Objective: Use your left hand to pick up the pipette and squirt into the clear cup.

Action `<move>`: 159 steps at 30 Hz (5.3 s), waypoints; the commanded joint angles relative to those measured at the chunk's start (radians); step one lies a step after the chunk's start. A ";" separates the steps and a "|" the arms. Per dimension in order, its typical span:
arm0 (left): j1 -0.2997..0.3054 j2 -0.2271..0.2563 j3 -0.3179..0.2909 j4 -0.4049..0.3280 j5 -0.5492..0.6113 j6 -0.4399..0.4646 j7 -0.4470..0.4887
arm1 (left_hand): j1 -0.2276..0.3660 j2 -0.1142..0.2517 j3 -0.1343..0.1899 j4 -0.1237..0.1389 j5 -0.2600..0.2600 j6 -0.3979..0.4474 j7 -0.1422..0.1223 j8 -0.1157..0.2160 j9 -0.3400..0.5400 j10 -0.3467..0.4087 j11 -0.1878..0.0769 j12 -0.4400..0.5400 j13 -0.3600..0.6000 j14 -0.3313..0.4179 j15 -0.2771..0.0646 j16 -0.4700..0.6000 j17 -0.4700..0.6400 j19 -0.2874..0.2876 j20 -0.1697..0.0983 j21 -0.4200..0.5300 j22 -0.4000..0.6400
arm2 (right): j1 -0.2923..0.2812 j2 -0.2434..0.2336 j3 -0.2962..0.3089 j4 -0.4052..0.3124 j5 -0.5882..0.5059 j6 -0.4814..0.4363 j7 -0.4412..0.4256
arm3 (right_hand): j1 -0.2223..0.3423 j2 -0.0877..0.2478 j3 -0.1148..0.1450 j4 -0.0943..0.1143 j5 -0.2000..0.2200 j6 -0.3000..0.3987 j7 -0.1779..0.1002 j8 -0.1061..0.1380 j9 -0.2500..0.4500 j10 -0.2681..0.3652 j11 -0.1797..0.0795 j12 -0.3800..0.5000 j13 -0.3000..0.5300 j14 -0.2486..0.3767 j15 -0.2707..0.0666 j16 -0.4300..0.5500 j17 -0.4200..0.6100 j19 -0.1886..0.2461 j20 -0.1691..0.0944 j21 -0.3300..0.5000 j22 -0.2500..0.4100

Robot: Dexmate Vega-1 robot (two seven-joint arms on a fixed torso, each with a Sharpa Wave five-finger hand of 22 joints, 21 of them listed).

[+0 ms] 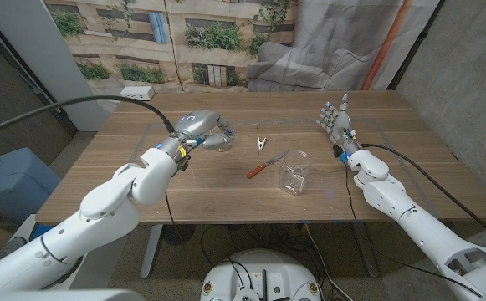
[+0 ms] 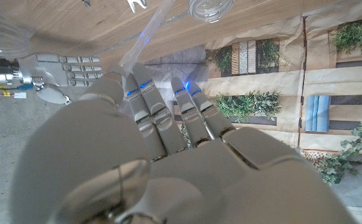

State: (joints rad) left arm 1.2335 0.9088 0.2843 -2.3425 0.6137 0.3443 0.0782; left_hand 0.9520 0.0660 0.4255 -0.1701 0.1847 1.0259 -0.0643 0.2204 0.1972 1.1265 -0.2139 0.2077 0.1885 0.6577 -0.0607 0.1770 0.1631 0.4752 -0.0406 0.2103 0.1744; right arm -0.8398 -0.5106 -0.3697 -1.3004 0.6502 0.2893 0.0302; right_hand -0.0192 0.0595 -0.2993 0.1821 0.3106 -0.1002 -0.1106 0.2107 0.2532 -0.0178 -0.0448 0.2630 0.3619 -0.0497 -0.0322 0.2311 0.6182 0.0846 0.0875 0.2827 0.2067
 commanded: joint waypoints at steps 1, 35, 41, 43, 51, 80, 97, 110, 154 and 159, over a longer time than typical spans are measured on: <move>0.021 -0.066 -0.039 0.009 -0.189 -0.013 0.090 | -0.016 -0.001 0.000 0.004 0.005 -0.005 0.003 -0.006 0.003 -0.014 0.000 -0.004 0.002 0.012 -0.144 -0.003 0.000 0.007 -0.003 0.000 0.004 | 0.000 0.000 0.000 0.001 0.000 0.001 0.000 | 0.000 0.058 -0.006 0.000 0.005 0.003 -0.009 0.007 0.001 -0.001 -0.004 0.003 0.003 -0.008 -0.082 0.006 0.005 0.003 0.000 0.006 0.005; 0.035 -0.124 -0.028 0.087 -0.494 -0.126 0.225 | -0.050 -0.009 0.004 0.008 0.004 -0.030 0.004 -0.018 0.003 -0.045 -0.001 -0.013 0.003 0.012 -0.137 -0.007 -0.001 -0.001 0.010 -0.003 0.005 | 0.000 0.000 0.000 0.001 0.000 0.001 0.000 | 0.000 0.058 -0.006 0.000 0.005 0.001 -0.009 0.006 0.001 -0.001 -0.005 0.003 0.003 -0.009 -0.083 0.005 0.005 0.004 -0.001 0.007 0.005; 0.035 -0.135 -0.029 0.109 -0.552 -0.169 0.231 | -0.057 -0.012 0.004 0.009 0.004 -0.037 0.003 -0.021 0.002 -0.051 -0.001 -0.014 0.003 0.014 -0.134 -0.006 0.000 0.004 0.009 -0.001 0.005 | 0.000 0.000 0.000 0.001 0.000 0.001 0.000 | 0.000 0.058 -0.006 0.000 0.005 0.002 -0.008 0.007 0.001 -0.004 -0.004 0.002 0.003 -0.007 -0.082 0.006 0.005 0.004 -0.001 0.007 0.005; 0.033 -0.133 -0.026 0.116 -0.556 -0.190 0.236 | -0.058 -0.013 0.004 0.008 0.003 -0.041 0.004 -0.022 0.002 -0.053 -0.001 -0.015 0.003 0.013 -0.134 -0.006 0.000 0.005 0.009 -0.001 0.005 | 0.000 0.000 0.000 0.000 0.000 0.001 0.000 | 0.000 0.058 -0.007 0.000 0.005 0.002 -0.008 0.007 0.001 -0.005 -0.006 0.002 0.003 -0.007 -0.082 0.006 0.005 0.003 0.000 0.006 0.005; 0.025 -0.132 -0.020 0.114 -0.580 -0.185 0.240 | -0.068 -0.020 0.002 0.008 0.002 -0.050 0.005 -0.025 0.002 -0.068 -0.001 -0.018 0.003 0.011 -0.133 -0.007 0.000 0.006 0.009 -0.001 0.006 | 0.000 0.000 0.000 0.001 0.000 0.001 0.000 | 0.000 0.058 -0.006 0.000 0.005 0.002 -0.008 0.007 0.001 -0.003 -0.005 0.002 0.003 -0.008 -0.082 0.006 0.005 0.004 -0.001 0.006 0.005; -0.120 -0.180 0.120 0.177 -0.645 -0.273 0.176 | -0.081 -0.027 0.004 0.004 0.002 -0.055 0.004 -0.023 0.001 -0.072 0.001 -0.011 0.003 0.007 -0.141 -0.004 0.002 0.005 0.013 -0.001 0.007 | 0.000 0.000 0.000 0.002 0.000 0.002 0.001 | 0.000 0.058 -0.006 0.001 0.005 0.002 -0.010 0.007 0.001 0.002 -0.006 0.004 0.003 -0.008 -0.083 0.006 0.005 0.004 -0.001 0.007 0.005; -0.162 -0.202 0.150 0.158 -0.684 -0.270 0.160 | -0.079 -0.023 0.009 0.001 0.002 -0.041 0.005 -0.017 0.001 -0.057 0.000 -0.005 0.003 0.013 -0.142 -0.001 0.002 0.013 0.010 0.003 0.008 | 0.000 0.000 0.000 0.001 0.000 0.001 0.000 | 0.000 0.058 -0.006 0.001 0.005 0.002 -0.009 0.007 0.001 -0.003 -0.003 0.002 0.003 -0.008 -0.082 0.006 0.005 0.003 -0.001 0.006 0.005; -0.203 -0.205 0.164 0.144 -0.688 -0.282 0.139 | -0.077 -0.024 0.012 -0.002 0.002 -0.047 0.005 -0.020 0.000 -0.062 0.000 -0.007 0.003 0.015 -0.141 -0.002 0.002 0.012 0.011 0.002 0.008 | 0.000 0.000 0.000 0.001 0.000 0.001 0.001 | 0.000 0.058 -0.006 0.001 0.005 0.003 -0.008 0.007 0.001 0.000 -0.006 0.004 0.003 -0.007 -0.081 0.006 0.005 0.004 -0.001 0.007 0.005; -0.301 -0.267 0.306 0.088 -0.591 -0.251 0.075 | -0.063 -0.018 0.018 -0.004 0.004 -0.045 0.004 -0.018 0.002 -0.064 -0.001 -0.007 0.003 0.016 -0.138 0.000 0.002 0.010 0.015 0.002 0.009 | 0.000 0.000 0.000 0.000 0.000 0.000 0.000 | 0.000 0.058 -0.007 0.000 0.005 0.003 -0.008 0.007 0.001 -0.004 -0.003 0.002 0.003 -0.007 -0.082 0.006 0.005 0.003 0.000 0.006 0.005; -0.310 -0.268 0.317 0.080 -0.559 -0.238 0.072 | -0.063 -0.016 0.020 -0.004 0.004 -0.049 0.005 -0.020 0.002 -0.063 0.000 -0.007 0.003 0.017 -0.138 -0.001 0.002 0.007 0.016 0.001 0.009 | 0.000 0.000 0.000 0.000 0.000 0.000 0.000 | 0.000 0.058 -0.006 0.001 0.005 0.002 -0.009 0.007 0.001 -0.003 -0.005 0.003 0.003 -0.008 -0.084 0.006 0.005 0.004 -0.001 0.007 0.005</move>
State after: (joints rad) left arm 0.9470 0.6469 0.5678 -2.2438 -0.0035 0.0762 0.1636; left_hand 0.8831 0.0470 0.4366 -0.1752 0.1848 0.9791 -0.0611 0.1972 0.1980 1.0586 -0.2106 0.1966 0.1882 0.6646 -0.0644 0.1695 0.1634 0.4821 -0.0302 0.2104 0.1790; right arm -0.8402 -0.5105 -0.3695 -1.2998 0.6501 0.2900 0.0304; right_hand -0.0192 0.0595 -0.2993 0.1821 0.3106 -0.1002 -0.1106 0.2107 0.2529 -0.0178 -0.0448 0.2630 0.3617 -0.0497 -0.0322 0.2311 0.6183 0.0846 0.0876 0.2827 0.2067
